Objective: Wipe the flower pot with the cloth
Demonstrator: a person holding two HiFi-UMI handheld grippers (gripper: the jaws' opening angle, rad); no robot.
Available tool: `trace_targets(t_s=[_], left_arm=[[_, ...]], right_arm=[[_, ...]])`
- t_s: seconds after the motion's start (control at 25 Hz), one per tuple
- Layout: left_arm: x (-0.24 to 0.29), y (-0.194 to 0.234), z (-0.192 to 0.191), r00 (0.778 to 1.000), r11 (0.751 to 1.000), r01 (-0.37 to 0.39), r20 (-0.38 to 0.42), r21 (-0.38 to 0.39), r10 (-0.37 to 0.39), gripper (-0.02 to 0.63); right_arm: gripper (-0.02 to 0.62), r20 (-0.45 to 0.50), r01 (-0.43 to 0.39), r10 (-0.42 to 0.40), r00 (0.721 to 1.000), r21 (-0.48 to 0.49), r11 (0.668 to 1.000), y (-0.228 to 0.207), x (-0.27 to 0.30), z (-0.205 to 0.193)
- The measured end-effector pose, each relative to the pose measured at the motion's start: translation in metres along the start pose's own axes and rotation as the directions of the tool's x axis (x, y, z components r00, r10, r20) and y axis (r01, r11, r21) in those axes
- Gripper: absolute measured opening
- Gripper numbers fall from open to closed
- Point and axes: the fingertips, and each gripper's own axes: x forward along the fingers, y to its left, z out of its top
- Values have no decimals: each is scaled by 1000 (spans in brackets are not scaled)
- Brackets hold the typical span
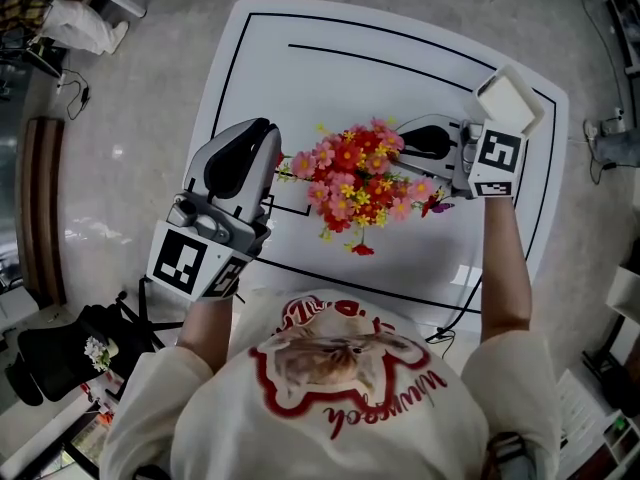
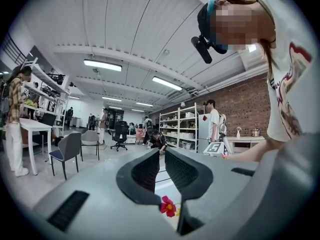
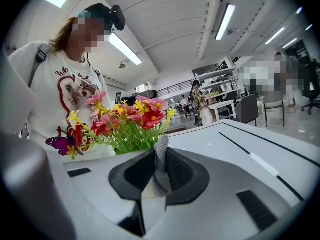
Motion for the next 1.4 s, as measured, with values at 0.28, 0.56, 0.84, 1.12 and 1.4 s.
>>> trace_targets(t_s=[0.28, 0.56, 0.84, 1.12, 1.4], left_arm=[[-3, -6, 4, 1000, 1000, 1, 4, 4, -1, 38], [-10, -9, 8, 1000, 1000, -12, 13, 15, 12, 38], [-16, -17, 10, 1000, 1000, -23, 21, 16, 23, 38], [-24, -24, 8, 999, 999, -45, 28, 11, 45, 38], [-36, -32, 4, 997, 997, -71, 42, 9, 71, 38]], right_arm=[[53, 33, 40, -40, 999, 11, 999, 8, -7, -3], [52, 56, 78, -79, 995, 20, 997, 14, -11, -7], [54, 66, 125, -126, 990, 15, 992, 22, -14, -10], [54, 99, 184, -186, 977, 31, 982, 27, -17, -13], [54, 131, 230, -232, 964, 32, 973, 35, -19, -19]])
